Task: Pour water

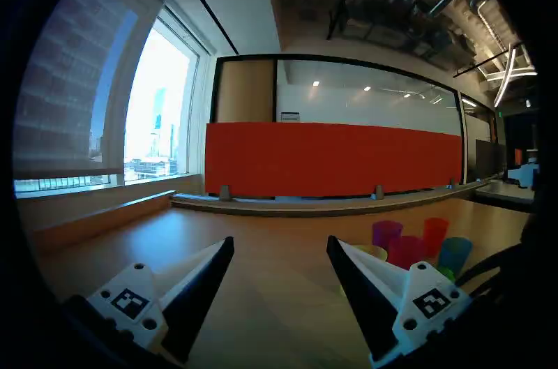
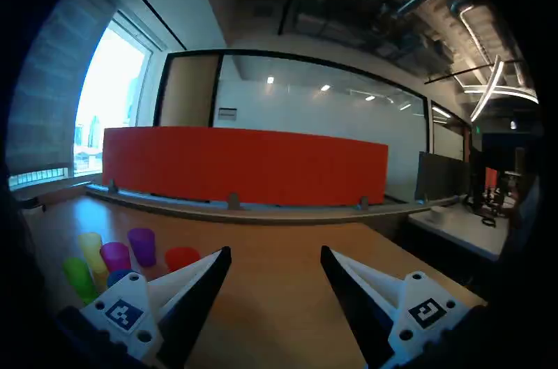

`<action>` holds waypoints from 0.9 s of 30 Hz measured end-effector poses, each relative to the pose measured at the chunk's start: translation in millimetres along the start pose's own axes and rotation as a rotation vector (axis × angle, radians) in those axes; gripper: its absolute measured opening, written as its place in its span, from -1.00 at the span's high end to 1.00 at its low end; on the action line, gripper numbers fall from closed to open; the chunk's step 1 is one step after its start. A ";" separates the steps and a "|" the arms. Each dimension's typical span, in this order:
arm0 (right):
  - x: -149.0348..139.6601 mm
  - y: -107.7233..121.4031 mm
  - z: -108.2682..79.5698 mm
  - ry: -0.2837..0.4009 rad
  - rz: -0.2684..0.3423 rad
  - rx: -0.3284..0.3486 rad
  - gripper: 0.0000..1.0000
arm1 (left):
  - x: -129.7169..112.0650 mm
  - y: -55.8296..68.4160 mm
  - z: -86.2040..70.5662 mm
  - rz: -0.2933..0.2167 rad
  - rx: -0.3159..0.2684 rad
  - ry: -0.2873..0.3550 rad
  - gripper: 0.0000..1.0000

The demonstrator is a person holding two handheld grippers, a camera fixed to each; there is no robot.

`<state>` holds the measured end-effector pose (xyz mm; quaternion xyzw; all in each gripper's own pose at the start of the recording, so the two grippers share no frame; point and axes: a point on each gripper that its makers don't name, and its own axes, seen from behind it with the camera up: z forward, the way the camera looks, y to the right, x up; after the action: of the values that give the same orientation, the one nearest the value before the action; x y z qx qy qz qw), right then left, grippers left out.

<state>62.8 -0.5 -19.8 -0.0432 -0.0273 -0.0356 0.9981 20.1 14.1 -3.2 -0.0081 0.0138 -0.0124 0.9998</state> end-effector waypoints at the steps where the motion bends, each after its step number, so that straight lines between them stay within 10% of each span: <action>1: -0.2 -0.6 0.1 0.000 0.000 -0.001 -0.99 | -0.8 -1.1 0.1 0.004 0.000 0.001 -0.98; 27: 2.7 0.1 -3.7 -0.003 -0.005 -0.019 -0.99 | -12.3 -11.6 0.5 0.022 0.003 -0.012 -0.98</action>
<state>65.6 -1.0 -23.4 -0.0525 -0.0283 -0.0382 0.9975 7.6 2.8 -2.1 -0.0064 0.0079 -0.0011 0.9999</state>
